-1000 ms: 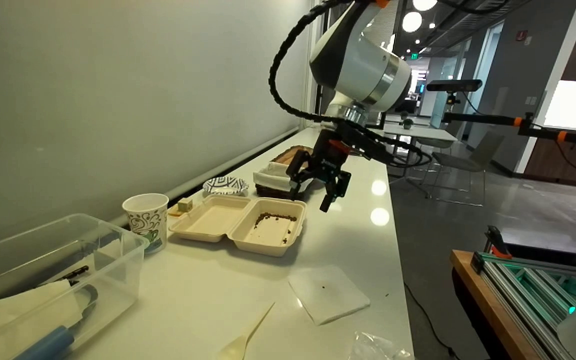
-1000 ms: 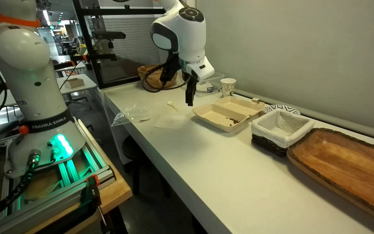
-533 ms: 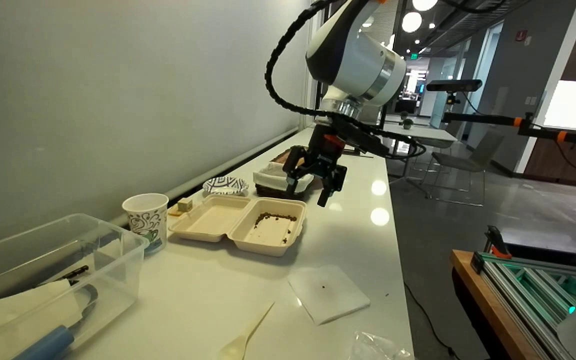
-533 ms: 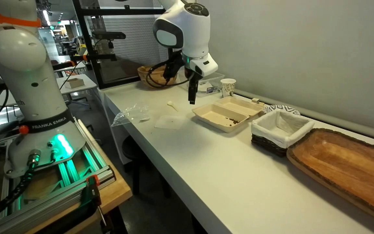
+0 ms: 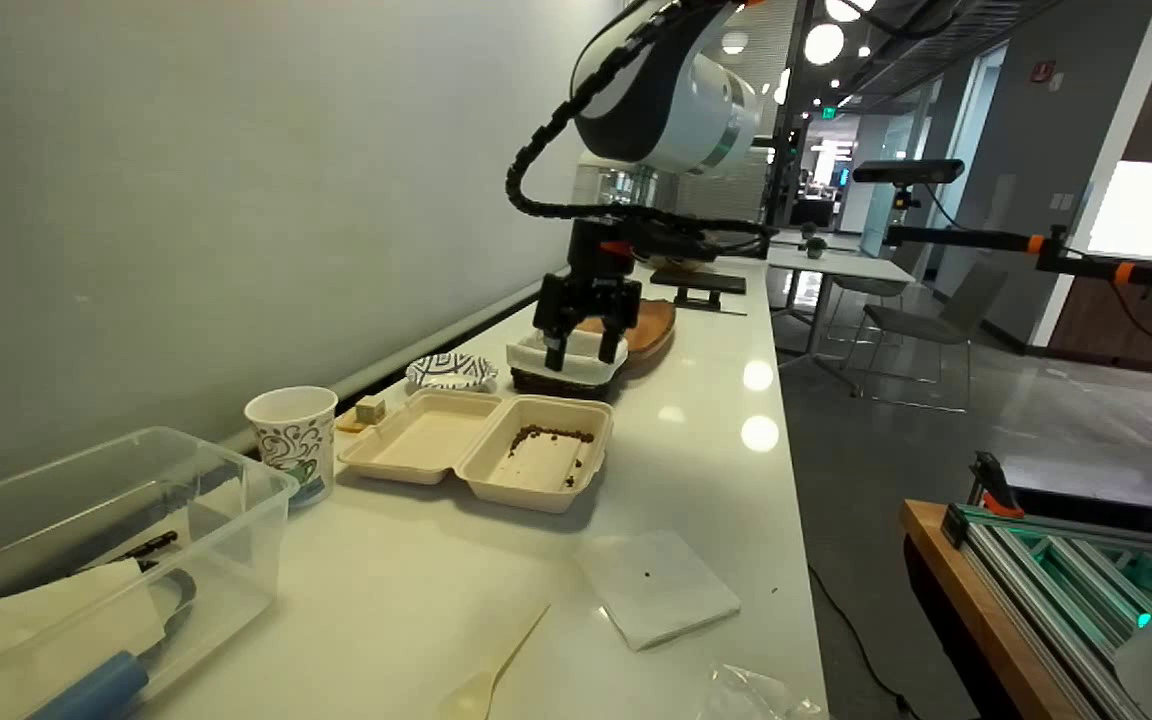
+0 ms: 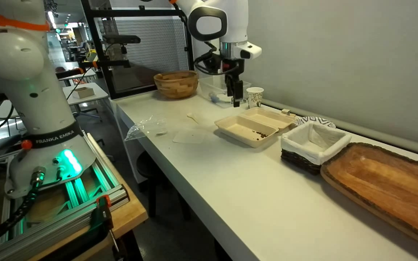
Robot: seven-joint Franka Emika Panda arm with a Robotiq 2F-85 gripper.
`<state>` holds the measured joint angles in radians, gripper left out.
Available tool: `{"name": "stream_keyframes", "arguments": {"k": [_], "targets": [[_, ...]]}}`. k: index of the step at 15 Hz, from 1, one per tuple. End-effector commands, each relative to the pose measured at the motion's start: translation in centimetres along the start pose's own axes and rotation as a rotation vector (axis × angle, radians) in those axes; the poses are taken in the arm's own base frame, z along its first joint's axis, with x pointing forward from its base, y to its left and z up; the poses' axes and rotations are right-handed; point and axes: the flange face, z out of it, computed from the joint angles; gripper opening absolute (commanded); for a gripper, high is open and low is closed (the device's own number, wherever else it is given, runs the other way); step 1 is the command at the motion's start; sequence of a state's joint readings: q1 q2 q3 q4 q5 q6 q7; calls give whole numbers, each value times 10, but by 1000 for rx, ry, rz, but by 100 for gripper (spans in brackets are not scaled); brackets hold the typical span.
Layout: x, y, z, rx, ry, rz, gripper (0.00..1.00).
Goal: Move the takeaway food container to the right then move the coffee cup close to the edge of the counter
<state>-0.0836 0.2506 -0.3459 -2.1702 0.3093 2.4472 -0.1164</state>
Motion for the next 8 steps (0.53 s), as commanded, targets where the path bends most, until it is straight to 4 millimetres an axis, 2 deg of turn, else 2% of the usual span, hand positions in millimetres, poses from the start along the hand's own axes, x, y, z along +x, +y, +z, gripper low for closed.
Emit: {"name": "stream_keyframes", "arguments": {"k": [1, 4, 8], "targets": [[46, -34, -5, -105, 35, -87, 100], [77, -68, -5, -85, 96, -120, 100], [110, -102, 7, -11, 157, -87, 100]]}}
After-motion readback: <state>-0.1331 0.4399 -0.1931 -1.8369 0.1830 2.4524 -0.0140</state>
